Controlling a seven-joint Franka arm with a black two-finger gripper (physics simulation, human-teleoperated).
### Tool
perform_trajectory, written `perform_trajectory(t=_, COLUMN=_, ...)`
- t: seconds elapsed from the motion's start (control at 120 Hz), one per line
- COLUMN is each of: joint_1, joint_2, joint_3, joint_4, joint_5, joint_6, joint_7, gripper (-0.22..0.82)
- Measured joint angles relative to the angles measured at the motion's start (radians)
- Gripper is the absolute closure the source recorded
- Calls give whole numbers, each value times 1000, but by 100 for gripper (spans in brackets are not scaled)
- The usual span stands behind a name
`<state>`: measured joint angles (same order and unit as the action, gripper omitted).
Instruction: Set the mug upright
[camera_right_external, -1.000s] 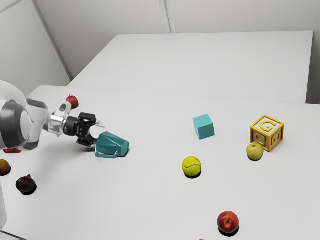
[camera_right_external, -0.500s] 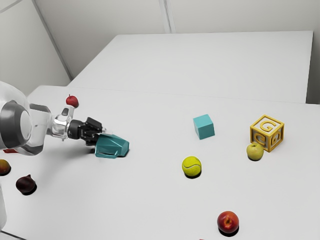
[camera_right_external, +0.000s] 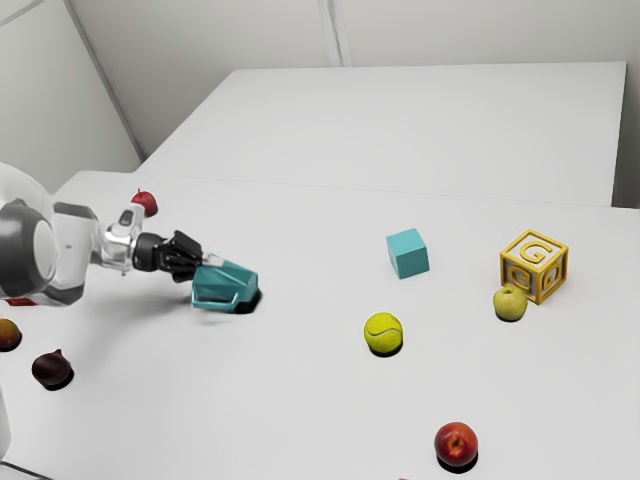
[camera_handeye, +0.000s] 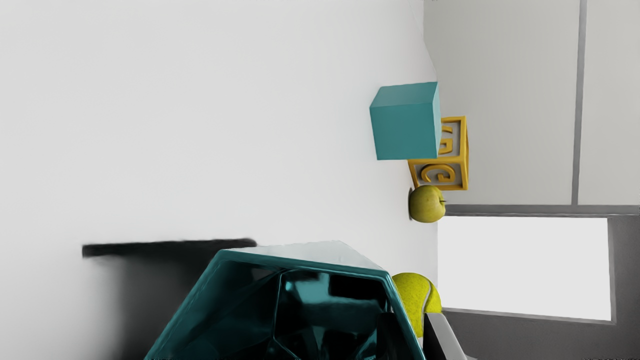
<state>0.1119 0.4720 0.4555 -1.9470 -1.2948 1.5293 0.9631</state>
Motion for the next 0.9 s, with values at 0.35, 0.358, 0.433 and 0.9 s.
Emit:
perform_trajectory(t=0.35, joint_1=-8, joint_2=-109, joint_3=-66, joint_4=264, joint_5=339, joint_6=60, joint_7=-23, gripper=75)
perform_trajectory(t=0.358, joint_1=-8, joint_2=-109, joint_3=-71, joint_4=271, joint_5=357, joint_6=65, joint_7=-24, gripper=75)
perform_trajectory(t=0.433, joint_1=-10, joint_2=-116, joint_3=-129, joint_4=330, joint_5=533, joint_6=113, joint_7=-33, gripper=75)
perform_trajectory(t=0.9, joint_1=-63, joint_2=-251, joint_3=-267, joint_4=18, joint_5=1073, joint_6=628, joint_7=-82, gripper=75)
